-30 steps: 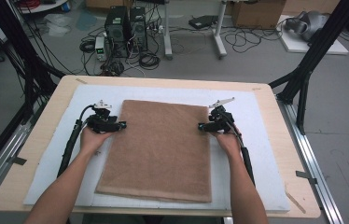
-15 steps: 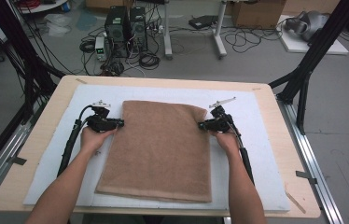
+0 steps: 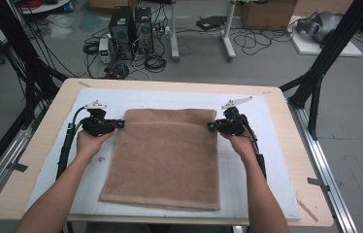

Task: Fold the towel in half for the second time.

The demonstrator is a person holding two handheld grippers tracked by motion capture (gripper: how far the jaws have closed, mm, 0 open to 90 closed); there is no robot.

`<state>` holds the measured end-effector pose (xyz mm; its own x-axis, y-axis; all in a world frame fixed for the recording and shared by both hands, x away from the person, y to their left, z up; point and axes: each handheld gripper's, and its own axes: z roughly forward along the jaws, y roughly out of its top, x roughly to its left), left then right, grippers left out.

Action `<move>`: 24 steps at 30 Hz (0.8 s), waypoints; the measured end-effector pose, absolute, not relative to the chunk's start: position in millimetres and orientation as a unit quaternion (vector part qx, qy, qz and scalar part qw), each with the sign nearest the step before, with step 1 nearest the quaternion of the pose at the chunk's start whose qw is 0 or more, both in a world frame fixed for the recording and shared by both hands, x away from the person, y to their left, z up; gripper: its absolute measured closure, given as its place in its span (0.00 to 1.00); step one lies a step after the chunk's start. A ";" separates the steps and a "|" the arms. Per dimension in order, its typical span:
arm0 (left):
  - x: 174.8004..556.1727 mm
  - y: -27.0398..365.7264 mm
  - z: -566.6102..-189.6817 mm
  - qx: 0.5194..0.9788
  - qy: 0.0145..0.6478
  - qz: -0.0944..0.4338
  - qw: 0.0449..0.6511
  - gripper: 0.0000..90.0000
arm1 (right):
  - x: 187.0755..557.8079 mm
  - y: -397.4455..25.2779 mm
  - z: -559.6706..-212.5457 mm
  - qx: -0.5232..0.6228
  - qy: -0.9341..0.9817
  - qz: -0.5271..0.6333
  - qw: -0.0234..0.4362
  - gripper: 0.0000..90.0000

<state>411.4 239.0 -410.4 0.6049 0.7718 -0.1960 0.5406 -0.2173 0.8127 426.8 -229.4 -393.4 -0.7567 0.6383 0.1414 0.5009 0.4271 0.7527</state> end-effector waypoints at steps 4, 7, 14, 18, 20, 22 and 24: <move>397.3 243.4 -400.9 0.767 0.414 0.130 0.473 0.93 | 413.6 -231.6 -380.2 0.324 0.841 0.426 0.079 0.91; 384.4 246.6 -397.3 0.774 0.400 0.134 0.472 0.93 | 401.6 -233.1 -373.5 0.314 0.841 0.436 0.064 0.90; 344.2 249.9 -402.8 0.791 0.374 0.127 0.467 0.93 | 370.2 -233.1 -380.3 0.295 0.853 0.431 0.028 0.90; 325.1 253.0 -411.3 0.797 0.367 0.117 0.465 0.93 | 352.7 -235.2 -391.4 0.294 0.853 0.430 0.004 0.90; 316.8 254.1 -417.0 0.802 0.364 0.111 0.461 0.93 | 345.4 -234.9 -398.4 0.294 0.857 0.423 0.000 0.89; 310.2 254.6 -422.5 0.804 0.365 0.106 0.457 0.93 | 340.0 -235.5 -405.9 0.294 0.858 0.420 -0.008 0.89; 305.6 255.8 -427.4 0.807 0.364 0.103 0.453 0.92 | 335.3 -236.5 -413.0 0.297 0.859 0.416 -0.014 0.89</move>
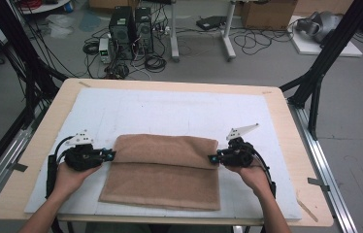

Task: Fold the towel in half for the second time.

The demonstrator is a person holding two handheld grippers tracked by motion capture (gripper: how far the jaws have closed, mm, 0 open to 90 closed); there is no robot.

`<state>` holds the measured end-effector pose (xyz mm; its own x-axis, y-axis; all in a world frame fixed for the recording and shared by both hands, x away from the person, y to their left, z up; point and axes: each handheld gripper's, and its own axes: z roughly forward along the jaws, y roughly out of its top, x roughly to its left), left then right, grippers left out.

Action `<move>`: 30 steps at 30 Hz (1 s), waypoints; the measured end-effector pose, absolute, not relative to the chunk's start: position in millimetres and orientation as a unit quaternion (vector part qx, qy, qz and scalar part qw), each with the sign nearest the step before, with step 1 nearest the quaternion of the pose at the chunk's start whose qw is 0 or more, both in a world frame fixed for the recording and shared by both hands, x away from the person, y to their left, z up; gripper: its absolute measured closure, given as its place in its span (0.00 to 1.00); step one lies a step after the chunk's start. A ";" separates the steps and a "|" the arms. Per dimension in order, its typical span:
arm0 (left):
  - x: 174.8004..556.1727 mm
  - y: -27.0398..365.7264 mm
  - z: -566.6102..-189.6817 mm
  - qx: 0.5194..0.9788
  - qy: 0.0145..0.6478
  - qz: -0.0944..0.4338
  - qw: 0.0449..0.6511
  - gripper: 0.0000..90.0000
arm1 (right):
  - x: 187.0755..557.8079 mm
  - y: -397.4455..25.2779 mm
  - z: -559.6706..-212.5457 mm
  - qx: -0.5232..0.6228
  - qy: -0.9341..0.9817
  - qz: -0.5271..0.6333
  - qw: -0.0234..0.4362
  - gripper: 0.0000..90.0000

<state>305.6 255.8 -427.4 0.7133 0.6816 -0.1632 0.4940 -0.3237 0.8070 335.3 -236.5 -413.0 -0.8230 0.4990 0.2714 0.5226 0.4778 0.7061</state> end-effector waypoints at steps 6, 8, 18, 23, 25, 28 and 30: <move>301.1 258.5 -436.6 0.813 0.367 0.095 0.443 0.88 | 329.6 -241.4 -429.6 -0.311 -0.851 -0.422 0.030 0.86; 300.5 258.7 -437.5 0.814 0.368 0.097 0.438 0.82 | 328.7 -242.4 -430.7 -0.316 -0.848 -0.425 0.031 0.83; 299.5 265.8 -424.6 0.810 0.371 0.108 0.440 0.65 | 325.1 -250.3 -417.1 -0.335 -0.840 -0.426 0.001 0.56; 299.1 266.1 -412.6 0.810 0.363 0.123 0.443 0.61 | 320.8 -255.9 -406.6 -0.341 -0.841 -0.420 -0.023 0.46; 299.1 265.7 -409.0 0.812 0.360 0.127 0.442 0.59 | 319.4 -257.8 -403.2 -0.341 -0.840 -0.421 -0.032 0.45; 302.0 265.7 -403.5 0.811 0.359 0.137 0.441 0.56 | 320.7 -258.7 -397.9 -0.342 -0.839 -0.421 -0.040 0.44; 306.4 266.4 -400.4 0.808 0.359 0.142 0.445 0.56 | 324.4 -257.6 -393.4 -0.341 -0.839 -0.422 -0.048 0.44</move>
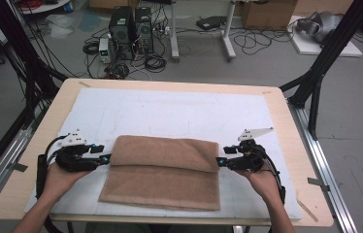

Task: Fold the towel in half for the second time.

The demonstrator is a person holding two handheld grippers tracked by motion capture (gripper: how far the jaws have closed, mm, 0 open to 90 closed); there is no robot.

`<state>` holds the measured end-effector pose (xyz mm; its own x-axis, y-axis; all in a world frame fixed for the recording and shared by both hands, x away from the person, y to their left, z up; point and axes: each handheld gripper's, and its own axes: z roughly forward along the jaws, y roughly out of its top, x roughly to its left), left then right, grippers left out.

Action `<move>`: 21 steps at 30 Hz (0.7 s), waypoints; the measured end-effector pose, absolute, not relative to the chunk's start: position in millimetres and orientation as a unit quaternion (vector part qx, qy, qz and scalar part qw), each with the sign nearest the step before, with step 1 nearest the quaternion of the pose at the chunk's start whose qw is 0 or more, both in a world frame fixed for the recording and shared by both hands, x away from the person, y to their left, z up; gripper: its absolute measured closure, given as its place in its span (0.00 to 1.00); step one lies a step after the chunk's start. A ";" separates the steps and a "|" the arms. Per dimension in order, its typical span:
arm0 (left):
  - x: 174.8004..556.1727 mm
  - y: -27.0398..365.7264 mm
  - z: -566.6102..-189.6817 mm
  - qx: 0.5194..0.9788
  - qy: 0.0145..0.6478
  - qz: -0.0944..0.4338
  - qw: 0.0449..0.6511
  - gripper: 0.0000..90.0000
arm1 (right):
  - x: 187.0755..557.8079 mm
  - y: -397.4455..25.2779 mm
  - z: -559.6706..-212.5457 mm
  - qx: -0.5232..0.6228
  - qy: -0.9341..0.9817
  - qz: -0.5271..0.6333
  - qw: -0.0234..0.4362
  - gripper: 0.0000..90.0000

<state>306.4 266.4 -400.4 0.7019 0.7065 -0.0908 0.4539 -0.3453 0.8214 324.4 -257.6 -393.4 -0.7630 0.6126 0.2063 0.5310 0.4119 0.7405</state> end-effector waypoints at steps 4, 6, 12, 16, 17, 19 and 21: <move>318.8 263.0 -396.5 0.804 0.366 0.155 0.442 0.55 | 336.9 -250.0 -383.5 0.339 0.840 0.417 0.073 0.43; 324.9 259.1 -395.1 0.801 0.367 0.162 0.444 0.55 | 344.2 -245.2 -380.6 0.337 0.843 0.408 0.091 0.42; 350.3 244.9 -394.5 0.798 0.373 0.161 0.445 0.55 | 364.7 -235.2 -383.7 0.342 0.844 0.402 0.100 0.41; 368.0 239.9 -399.6 0.792 0.392 0.163 0.440 0.55 | 374.7 -232.2 -391.0 0.352 0.842 0.397 0.095 0.39; 372.2 238.6 -402.0 0.794 0.397 0.161 0.431 0.55 | 376.0 -230.6 -393.4 0.356 0.844 0.391 0.091 0.39; 378.1 237.1 -408.5 0.799 0.403 0.156 0.418 0.55 | 378.1 -227.8 -398.5 0.358 0.847 0.383 0.084 0.39; 381.4 236.5 -413.6 0.804 0.407 0.149 0.407 0.55 | 379.5 -226.0 -403.9 0.354 0.853 0.375 0.081 0.39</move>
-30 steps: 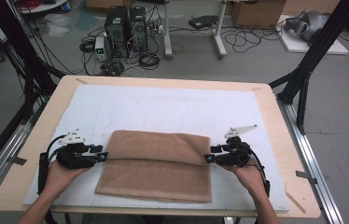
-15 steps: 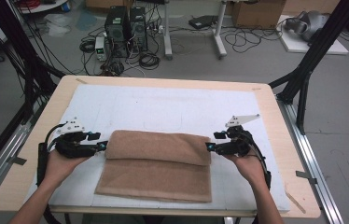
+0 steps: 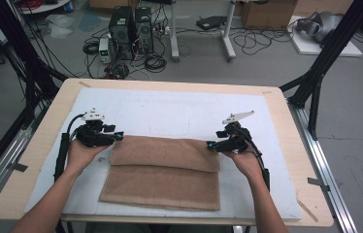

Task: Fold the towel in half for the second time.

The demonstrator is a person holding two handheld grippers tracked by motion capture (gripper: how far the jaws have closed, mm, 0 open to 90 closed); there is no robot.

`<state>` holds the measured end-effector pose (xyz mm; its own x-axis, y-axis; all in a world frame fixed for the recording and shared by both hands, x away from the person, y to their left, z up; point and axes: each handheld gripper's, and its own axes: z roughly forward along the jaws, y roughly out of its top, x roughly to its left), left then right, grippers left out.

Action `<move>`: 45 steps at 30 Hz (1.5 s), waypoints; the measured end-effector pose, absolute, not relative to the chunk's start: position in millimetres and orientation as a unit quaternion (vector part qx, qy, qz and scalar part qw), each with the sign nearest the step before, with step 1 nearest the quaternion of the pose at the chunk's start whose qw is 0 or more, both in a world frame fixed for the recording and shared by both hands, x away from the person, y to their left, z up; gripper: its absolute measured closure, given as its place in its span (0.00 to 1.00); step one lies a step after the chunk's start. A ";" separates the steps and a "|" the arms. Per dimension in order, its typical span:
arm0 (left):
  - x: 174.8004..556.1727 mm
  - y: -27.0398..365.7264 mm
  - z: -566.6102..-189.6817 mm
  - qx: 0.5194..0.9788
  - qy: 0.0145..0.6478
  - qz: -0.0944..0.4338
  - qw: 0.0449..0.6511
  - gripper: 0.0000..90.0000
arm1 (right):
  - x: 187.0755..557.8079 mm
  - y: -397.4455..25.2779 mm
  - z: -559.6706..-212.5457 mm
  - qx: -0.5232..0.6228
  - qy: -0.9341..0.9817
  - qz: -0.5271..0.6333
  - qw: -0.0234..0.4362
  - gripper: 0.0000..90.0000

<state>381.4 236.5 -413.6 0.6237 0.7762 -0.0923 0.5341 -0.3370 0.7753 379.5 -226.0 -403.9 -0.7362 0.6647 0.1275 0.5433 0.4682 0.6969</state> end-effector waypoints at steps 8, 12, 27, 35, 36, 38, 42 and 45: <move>387.8 234.1 -431.4 0.820 0.422 0.108 0.370 0.49 | 379.7 -222.4 -422.2 0.355 0.859 0.366 0.047 0.51; 388.9 233.3 -434.2 0.825 0.416 0.091 0.372 0.59 | 380.0 -222.2 -426.1 0.359 0.856 0.372 0.018 0.61; 385.0 231.7 -428.8 0.831 0.392 0.097 0.384 0.96 | 379.0 -227.2 -422.2 0.342 0.852 0.396 -0.004 0.91; 377.0 238.6 -414.0 0.816 0.390 0.110 0.413 0.97 | 374.8 -229.3 -402.2 0.327 0.853 0.407 0.017 0.91; 375.4 239.8 -411.5 0.814 0.390 0.112 0.417 0.97 | 374.0 -229.1 -399.1 0.326 0.853 0.408 0.016 0.91; 372.3 243.2 -406.7 0.809 0.388 0.113 0.426 0.97 | 371.8 -228.8 -393.0 0.322 0.853 0.410 0.019 0.91; 365.1 248.4 -397.3 0.799 0.388 0.115 0.444 0.97 | 367.3 -229.6 -382.2 0.312 0.853 0.417 0.026 0.91; 359.4 251.6 -390.0 0.796 0.382 0.117 0.455 0.97 | 363.1 -229.9 -373.4 0.303 0.854 0.423 0.030 0.91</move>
